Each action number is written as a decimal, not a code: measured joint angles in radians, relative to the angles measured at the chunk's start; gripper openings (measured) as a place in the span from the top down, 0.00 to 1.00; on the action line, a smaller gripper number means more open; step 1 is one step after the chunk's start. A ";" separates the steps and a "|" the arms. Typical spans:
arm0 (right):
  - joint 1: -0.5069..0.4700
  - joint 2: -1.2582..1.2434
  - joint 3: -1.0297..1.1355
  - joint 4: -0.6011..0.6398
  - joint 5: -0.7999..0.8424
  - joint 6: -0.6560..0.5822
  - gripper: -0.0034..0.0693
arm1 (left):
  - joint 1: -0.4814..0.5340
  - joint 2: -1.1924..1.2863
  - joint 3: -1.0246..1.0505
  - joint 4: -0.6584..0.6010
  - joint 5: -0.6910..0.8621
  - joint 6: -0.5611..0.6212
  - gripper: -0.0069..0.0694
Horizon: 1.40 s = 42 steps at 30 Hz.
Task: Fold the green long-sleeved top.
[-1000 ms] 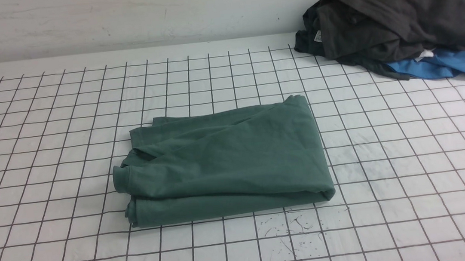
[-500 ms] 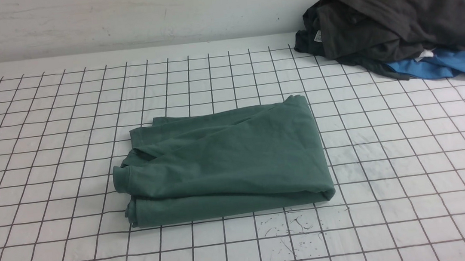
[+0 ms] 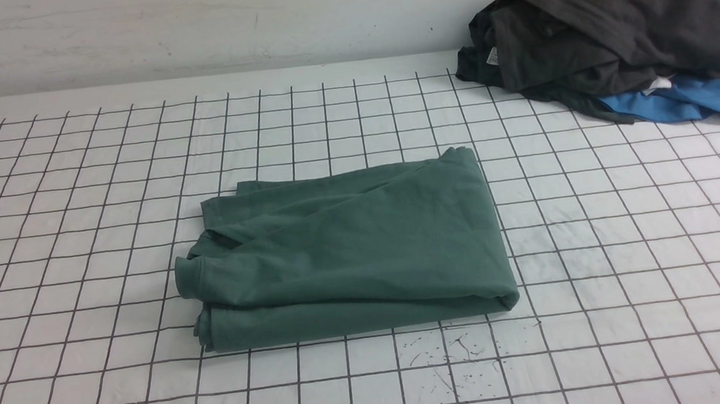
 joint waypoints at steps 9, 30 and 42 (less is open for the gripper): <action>0.000 0.000 0.000 0.000 0.000 0.000 0.97 | 0.245 0.000 0.196 -0.086 -0.406 0.014 0.92; 0.000 0.000 0.000 0.000 0.001 0.000 0.97 | 0.431 0.001 0.484 -0.148 -0.534 0.176 0.92; 0.000 0.000 0.000 0.000 0.001 0.000 0.97 | 0.419 0.001 0.484 -0.148 -0.534 0.176 0.92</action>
